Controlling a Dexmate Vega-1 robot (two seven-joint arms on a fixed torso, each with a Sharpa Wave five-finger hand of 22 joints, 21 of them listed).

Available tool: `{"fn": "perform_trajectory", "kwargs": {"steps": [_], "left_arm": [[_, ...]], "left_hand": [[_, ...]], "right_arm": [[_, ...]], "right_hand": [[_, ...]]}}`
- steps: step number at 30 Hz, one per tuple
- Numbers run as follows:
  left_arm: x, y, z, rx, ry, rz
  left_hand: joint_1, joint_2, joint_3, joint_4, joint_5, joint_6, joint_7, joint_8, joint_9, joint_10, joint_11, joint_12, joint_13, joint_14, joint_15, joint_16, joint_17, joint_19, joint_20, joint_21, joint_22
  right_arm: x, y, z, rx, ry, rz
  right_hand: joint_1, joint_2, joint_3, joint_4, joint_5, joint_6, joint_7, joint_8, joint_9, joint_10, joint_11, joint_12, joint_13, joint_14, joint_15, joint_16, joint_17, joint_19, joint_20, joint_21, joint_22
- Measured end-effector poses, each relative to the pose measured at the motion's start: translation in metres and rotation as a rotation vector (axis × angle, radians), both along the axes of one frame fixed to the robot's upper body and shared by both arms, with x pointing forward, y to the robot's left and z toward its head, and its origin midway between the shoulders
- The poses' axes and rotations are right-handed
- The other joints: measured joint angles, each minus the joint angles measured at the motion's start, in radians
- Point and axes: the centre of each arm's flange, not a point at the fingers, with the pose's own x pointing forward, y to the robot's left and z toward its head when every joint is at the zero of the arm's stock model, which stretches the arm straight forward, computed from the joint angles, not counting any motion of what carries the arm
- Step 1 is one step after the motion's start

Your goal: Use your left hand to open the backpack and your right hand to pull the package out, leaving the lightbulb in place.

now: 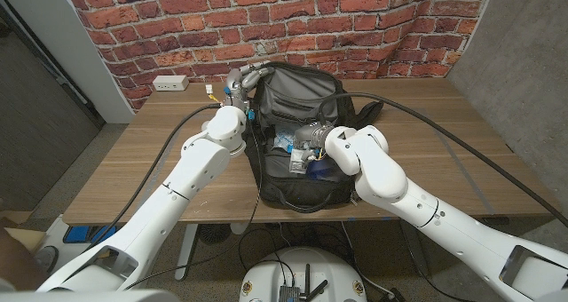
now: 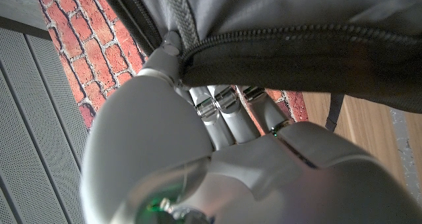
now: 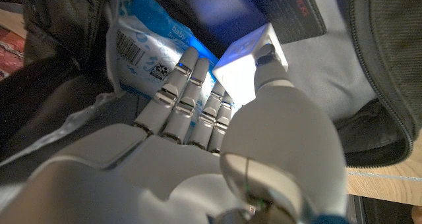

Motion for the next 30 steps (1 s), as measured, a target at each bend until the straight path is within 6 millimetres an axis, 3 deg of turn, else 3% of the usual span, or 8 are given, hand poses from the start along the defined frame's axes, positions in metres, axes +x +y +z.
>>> {"fn": "perform_trajectory", "kwargs": {"steps": [9, 30], "left_arm": [[-0.001, 0.000, 0.000, -0.001, -0.002, 0.006], [0.000, -0.003, 0.002, -0.003, -0.005, 0.004]], "left_hand": [[0.000, 0.000, 0.000, 0.000, 0.000, 0.000, 0.000, -0.003, 0.000, 0.000, 0.000, 0.000, 0.000, 0.000, 0.000, -0.001, -0.001, 0.000, 0.000, 0.000, 0.000], [0.000, 0.000, 0.000, 0.000, -0.001, 0.000, 0.000, -0.003, 0.000, -0.002, -0.002, -0.001, 0.000, 0.002, -0.002, -0.001, -0.001, 0.000, 0.000, 0.000, 0.000]], "right_arm": [[-0.002, -0.006, -0.004, 0.017, -0.008, 0.001], [-0.018, -0.012, 0.009, 0.123, -0.093, 0.066]], "right_hand": [[0.030, 0.015, 0.014, -0.006, 0.000, 0.042, -0.014, 0.011, -0.001, 0.018, 0.011, 0.014, 0.000, 0.057, -0.011, 0.011, 0.005, 0.028, -0.007, 0.028, 0.008], [0.034, 0.019, 0.024, -0.016, 0.012, 0.064, -0.025, 0.018, -0.006, 0.020, 0.012, 0.014, 0.001, 0.102, -0.022, 0.007, -0.003, 0.039, -0.014, 0.058, 0.014]]}}
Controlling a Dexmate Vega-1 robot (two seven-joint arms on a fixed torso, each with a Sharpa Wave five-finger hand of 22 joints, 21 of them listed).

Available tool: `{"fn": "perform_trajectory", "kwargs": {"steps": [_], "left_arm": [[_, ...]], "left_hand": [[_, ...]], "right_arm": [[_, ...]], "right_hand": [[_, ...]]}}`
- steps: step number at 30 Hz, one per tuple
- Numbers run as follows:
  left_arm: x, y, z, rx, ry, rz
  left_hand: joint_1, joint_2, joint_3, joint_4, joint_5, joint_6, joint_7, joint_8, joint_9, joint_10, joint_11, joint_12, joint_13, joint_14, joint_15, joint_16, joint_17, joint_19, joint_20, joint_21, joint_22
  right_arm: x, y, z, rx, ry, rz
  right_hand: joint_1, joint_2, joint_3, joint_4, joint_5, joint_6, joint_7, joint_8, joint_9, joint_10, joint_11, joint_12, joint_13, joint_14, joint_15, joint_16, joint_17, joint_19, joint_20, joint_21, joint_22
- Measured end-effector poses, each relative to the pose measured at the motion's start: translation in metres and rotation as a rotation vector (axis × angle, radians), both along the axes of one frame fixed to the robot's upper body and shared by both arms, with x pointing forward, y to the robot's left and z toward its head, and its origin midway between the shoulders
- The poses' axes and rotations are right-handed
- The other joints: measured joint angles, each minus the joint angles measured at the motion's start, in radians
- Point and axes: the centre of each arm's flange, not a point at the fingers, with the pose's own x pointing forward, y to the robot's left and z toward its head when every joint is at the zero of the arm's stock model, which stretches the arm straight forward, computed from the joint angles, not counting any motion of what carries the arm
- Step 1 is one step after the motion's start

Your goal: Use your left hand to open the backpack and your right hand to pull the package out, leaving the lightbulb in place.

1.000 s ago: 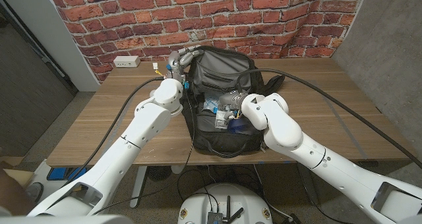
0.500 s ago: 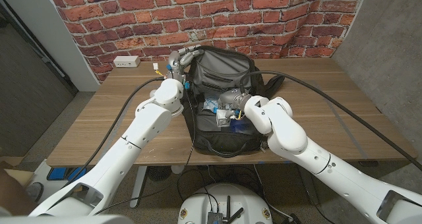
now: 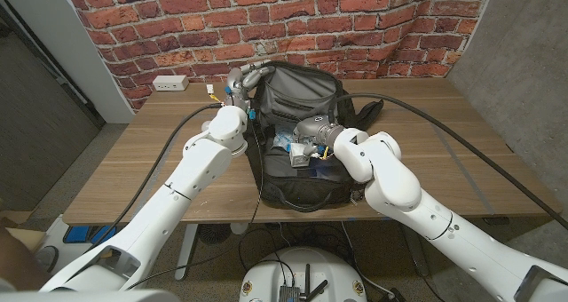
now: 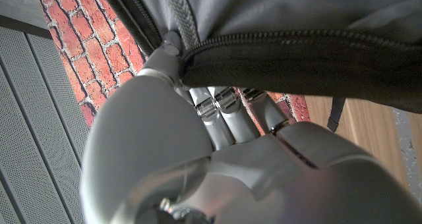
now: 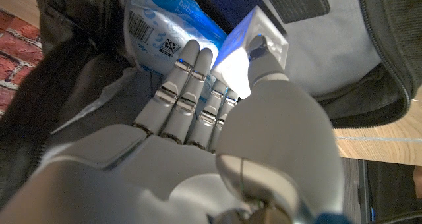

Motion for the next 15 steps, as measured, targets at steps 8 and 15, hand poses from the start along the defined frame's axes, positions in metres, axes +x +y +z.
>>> {"fn": "perform_trajectory", "kwargs": {"steps": [8, 15], "left_arm": [[0.0004, -0.0003, 0.0002, 0.003, 0.000, -0.003], [0.0014, 0.0000, 0.0011, 0.005, 0.000, -0.006]], "left_hand": [[0.000, 0.000, 0.000, 0.000, 0.000, -0.001, -0.001, 0.000, 0.000, 0.000, 0.000, 0.001, 0.000, 0.000, 0.000, -0.001, 0.000, 0.000, 0.000, 0.000, 0.000], [0.000, 0.000, 0.000, 0.000, 0.000, -0.001, -0.001, 0.000, 0.000, 0.000, 0.000, 0.001, 0.000, 0.000, 0.000, -0.001, 0.000, 0.000, 0.000, 0.000, 0.000]], "right_arm": [[-0.0052, -0.0034, 0.0007, 0.025, -0.001, 0.006], [-0.0089, -0.0070, 0.0013, 0.079, 0.008, 0.016]], "right_hand": [[0.005, 0.005, 0.000, 0.000, 0.003, 0.011, -0.001, 0.000, 0.000, 0.000, 0.000, -0.005, 0.002, 0.014, -0.001, -0.008, -0.004, 0.000, 0.000, 0.011, 0.004], [0.005, 0.005, 0.004, -0.003, 0.003, 0.020, -0.002, 0.000, 0.000, 0.005, -0.005, -0.010, 0.002, 0.020, 0.001, -0.011, -0.005, 0.000, 0.000, 0.019, 0.004]]}}
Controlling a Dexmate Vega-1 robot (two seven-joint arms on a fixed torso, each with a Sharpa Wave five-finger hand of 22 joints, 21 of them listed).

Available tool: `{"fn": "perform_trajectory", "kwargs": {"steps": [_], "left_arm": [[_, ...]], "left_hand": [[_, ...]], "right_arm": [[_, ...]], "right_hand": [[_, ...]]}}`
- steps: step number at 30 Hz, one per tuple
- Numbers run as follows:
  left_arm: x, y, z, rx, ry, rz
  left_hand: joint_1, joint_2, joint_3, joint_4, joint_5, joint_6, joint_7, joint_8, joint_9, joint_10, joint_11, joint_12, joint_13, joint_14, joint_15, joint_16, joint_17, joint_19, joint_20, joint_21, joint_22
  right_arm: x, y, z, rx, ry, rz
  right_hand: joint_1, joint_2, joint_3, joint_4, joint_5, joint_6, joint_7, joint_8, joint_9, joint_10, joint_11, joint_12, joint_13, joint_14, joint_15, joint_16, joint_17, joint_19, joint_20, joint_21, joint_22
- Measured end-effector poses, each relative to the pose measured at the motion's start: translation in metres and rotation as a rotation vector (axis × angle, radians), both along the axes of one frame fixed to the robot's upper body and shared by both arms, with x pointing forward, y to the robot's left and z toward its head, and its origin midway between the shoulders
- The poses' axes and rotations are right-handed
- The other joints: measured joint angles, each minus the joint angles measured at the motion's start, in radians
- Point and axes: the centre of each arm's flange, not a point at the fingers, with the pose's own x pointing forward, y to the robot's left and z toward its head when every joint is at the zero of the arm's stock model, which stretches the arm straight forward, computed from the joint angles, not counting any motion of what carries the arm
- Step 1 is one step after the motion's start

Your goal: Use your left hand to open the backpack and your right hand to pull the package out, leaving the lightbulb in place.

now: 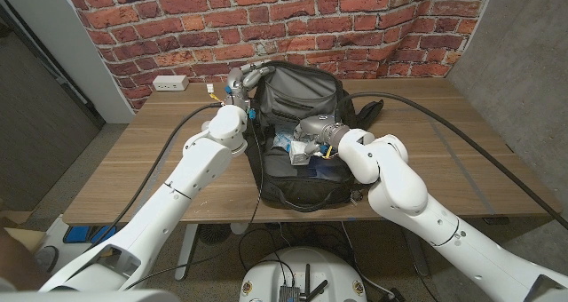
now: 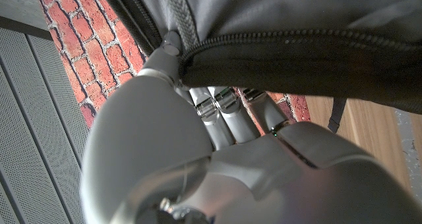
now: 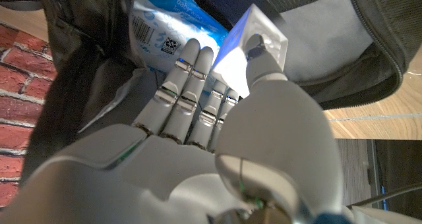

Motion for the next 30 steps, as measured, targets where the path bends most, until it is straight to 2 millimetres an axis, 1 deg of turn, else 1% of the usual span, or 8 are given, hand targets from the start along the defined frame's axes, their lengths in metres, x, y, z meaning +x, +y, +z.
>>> {"fn": "perform_trajectory", "kwargs": {"steps": [2, 4, 10, 12, 15, 19, 30], "left_arm": [[0.001, 0.001, 0.000, 0.000, 0.000, 0.001], [0.001, 0.001, 0.001, 0.000, -0.002, 0.000], [0.003, 0.001, 0.004, -0.003, -0.006, -0.002], [0.004, 0.001, 0.005, -0.004, -0.008, -0.001], [0.005, 0.001, 0.006, -0.005, -0.008, -0.001], [0.007, 0.002, 0.007, -0.006, -0.008, 0.000], [0.010, 0.004, 0.007, -0.013, -0.009, 0.003]], "left_hand": [[0.000, 0.000, 0.000, 0.000, 0.000, 0.000, 0.000, 0.000, 0.000, 0.000, 0.000, 0.000, 0.000, 0.000, 0.000, 0.000, 0.000, 0.000, 0.000, 0.000, 0.000], [0.000, 0.000, 0.000, 0.000, 0.000, 0.000, 0.000, 0.000, 0.000, 0.000, 0.000, 0.000, 0.000, 0.000, 0.000, 0.000, 0.000, 0.000, 0.000, 0.000, 0.000], [0.000, 0.000, 0.000, 0.000, 0.000, 0.000, 0.000, 0.000, 0.000, -0.001, -0.001, 0.000, 0.000, 0.000, 0.000, -0.001, 0.000, 0.000, 0.000, 0.000, 0.000], [0.000, 0.000, 0.000, 0.000, 0.000, 0.000, 0.000, 0.000, 0.000, -0.001, -0.001, -0.001, 0.000, 0.000, 0.000, -0.001, 0.000, 0.000, 0.000, 0.000, 0.000], [0.000, 0.000, 0.000, 0.000, 0.000, 0.000, 0.000, 0.000, 0.000, -0.001, -0.001, -0.001, 0.000, 0.000, 0.000, -0.001, 0.000, 0.000, 0.000, 0.000, 0.000], [0.000, 0.000, 0.000, 0.000, 0.001, 0.000, 0.000, -0.001, -0.001, -0.002, -0.002, -0.003, 0.000, 0.000, 0.000, -0.001, 0.000, 0.000, 0.000, 0.000, 0.000], [0.000, 0.000, 0.000, 0.000, 0.001, -0.001, -0.001, 0.004, 0.000, -0.002, -0.002, 0.000, 0.000, 0.000, 0.000, -0.001, 0.000, 0.000, 0.000, 0.000, 0.000]], "right_arm": [[-0.002, -0.001, 0.000, 0.021, 0.002, 0.003], [-0.004, -0.002, 0.000, 0.032, 0.002, 0.005], [-0.007, -0.007, -0.001, 0.067, 0.007, 0.000], [-0.009, -0.008, -0.001, 0.079, 0.009, -0.003], [-0.011, -0.010, -0.001, 0.094, 0.012, -0.006], [-0.016, -0.012, -0.002, 0.114, 0.013, -0.013], [-0.026, -0.020, 0.000, 0.163, -0.003, -0.042]], "right_hand": [[0.000, 0.000, 0.000, 0.000, 0.000, 0.004, -0.001, 0.000, 0.000, 0.007, -0.004, -0.002, 0.000, 0.006, -0.004, -0.004, 0.000, 0.000, 0.000, 0.003, 0.000], [0.000, 0.000, 0.000, 0.000, 0.000, 0.005, -0.001, 0.000, 0.000, 0.010, 0.000, -0.004, -0.001, 0.010, -0.007, -0.004, 0.000, 0.000, 0.000, 0.004, 0.005], [0.000, 0.000, 0.000, 0.000, 0.000, 0.008, -0.002, 0.001, 0.001, 0.014, -0.003, -0.007, -0.002, 0.017, -0.010, -0.004, 0.000, 0.004, 0.004, 0.009, 0.005], [0.000, 0.000, 0.000, 0.000, 0.000, 0.013, -0.001, 0.003, 0.001, 0.020, 0.002, -0.008, -0.003, 0.017, -0.011, -0.004, 0.000, 0.004, 0.003, 0.015, 0.005], [0.000, 0.000, 0.000, 0.000, 0.000, 0.014, 0.000, 0.003, 0.001, 0.023, 0.003, -0.011, -0.004, 0.017, -0.011, -0.010, -0.003, 0.004, 0.004, 0.015, 0.005], [0.000, 0.000, 0.000, 0.000, 0.008, 0.014, 0.000, 0.004, 0.001, 0.024, 0.003, -0.013, -0.004, 0.024, -0.011, -0.012, -0.004, 0.004, 0.003, 0.021, 0.006], [0.000, 0.000, 0.000, 0.000, 0.008, 0.024, 0.000, 0.004, 0.000, 0.025, 0.004, -0.018, 0.000, 0.028, -0.014, -0.017, -0.004, 0.003, 0.004, 0.031, 0.009]]}}
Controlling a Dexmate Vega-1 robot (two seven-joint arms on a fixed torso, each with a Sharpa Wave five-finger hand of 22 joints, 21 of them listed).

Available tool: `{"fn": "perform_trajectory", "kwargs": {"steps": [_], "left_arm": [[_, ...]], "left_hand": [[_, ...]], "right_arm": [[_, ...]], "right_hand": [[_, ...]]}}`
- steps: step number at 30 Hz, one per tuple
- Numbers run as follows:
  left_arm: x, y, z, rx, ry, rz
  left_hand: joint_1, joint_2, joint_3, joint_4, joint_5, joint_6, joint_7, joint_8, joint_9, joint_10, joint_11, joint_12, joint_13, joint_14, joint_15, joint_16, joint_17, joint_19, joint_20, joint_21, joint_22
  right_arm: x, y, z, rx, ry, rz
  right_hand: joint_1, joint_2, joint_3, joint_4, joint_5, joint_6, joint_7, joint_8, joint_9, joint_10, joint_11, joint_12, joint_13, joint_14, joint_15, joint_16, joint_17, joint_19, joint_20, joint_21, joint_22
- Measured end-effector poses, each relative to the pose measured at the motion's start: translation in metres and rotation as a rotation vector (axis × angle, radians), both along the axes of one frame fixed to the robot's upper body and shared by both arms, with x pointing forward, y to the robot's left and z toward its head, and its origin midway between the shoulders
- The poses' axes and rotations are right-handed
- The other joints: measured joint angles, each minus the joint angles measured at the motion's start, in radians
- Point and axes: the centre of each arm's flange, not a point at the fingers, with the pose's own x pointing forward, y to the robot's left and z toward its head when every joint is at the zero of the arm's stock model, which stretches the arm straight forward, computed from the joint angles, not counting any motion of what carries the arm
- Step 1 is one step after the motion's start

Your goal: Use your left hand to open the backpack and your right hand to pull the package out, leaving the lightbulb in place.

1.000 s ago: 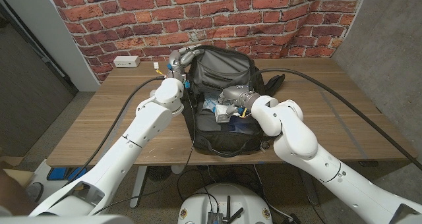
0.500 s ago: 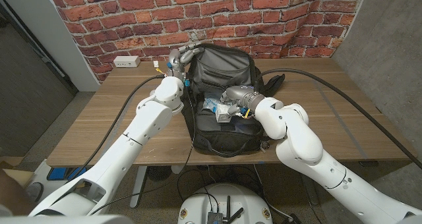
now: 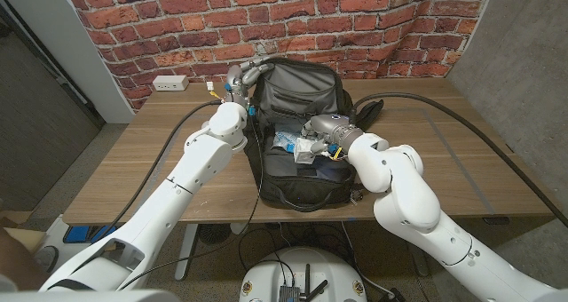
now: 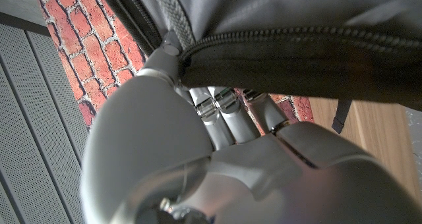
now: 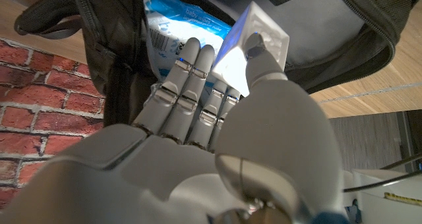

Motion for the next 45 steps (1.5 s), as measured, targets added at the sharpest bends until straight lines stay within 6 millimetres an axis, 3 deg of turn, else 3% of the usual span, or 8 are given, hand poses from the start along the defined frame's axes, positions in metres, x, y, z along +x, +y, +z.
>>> {"fn": "perform_trajectory", "kwargs": {"steps": [45], "left_arm": [[0.021, -0.004, 0.008, 0.007, 0.021, -0.013]], "left_hand": [[0.000, 0.000, 0.000, 0.000, -0.001, 0.000, 0.000, -0.003, 0.000, 0.000, 0.002, 0.000, 0.001, 0.000, 0.000, 0.000, 0.000, 0.000, 0.000, 0.000, -0.005]], "right_arm": [[-0.035, -0.051, 0.020, 0.157, 0.014, -0.001]], "right_hand": [[0.021, 0.011, 0.000, 0.000, -0.001, 0.011, 0.001, 0.000, 0.000, 0.009, -0.005, -0.002, 0.000, 0.011, 0.000, -0.020, 0.000, -0.008, 0.003, 0.031, 0.004]]}}
